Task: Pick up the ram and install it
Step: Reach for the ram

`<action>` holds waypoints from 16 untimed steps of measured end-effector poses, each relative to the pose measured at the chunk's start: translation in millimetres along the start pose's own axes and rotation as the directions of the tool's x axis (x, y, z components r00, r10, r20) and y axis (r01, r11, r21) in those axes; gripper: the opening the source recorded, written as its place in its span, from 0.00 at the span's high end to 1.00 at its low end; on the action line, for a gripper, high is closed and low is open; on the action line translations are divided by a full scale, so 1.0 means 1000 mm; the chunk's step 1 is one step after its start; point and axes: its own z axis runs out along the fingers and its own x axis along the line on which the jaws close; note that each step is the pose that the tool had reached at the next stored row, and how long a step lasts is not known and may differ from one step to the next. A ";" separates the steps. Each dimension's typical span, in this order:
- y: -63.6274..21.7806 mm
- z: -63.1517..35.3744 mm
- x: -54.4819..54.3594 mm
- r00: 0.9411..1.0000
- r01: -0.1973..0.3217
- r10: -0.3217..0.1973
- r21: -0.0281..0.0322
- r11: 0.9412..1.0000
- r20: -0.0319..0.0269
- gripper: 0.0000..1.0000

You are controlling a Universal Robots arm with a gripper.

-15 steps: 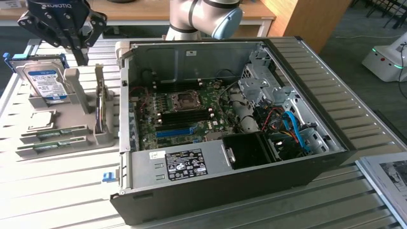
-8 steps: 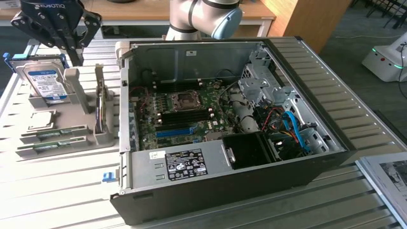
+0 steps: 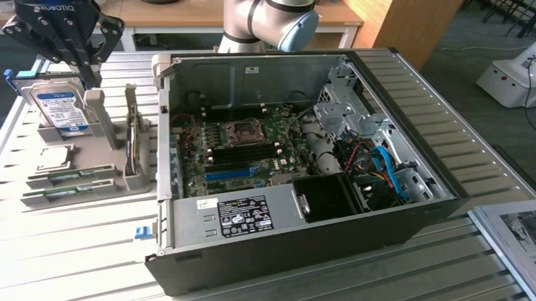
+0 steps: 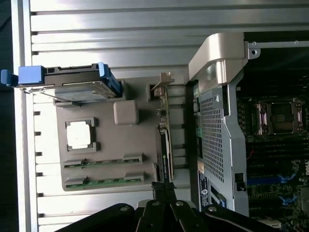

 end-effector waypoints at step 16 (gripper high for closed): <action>-0.0017 0.0006 0.023 1.000 0.000 0.000 0.000 1.000 0.000 0.90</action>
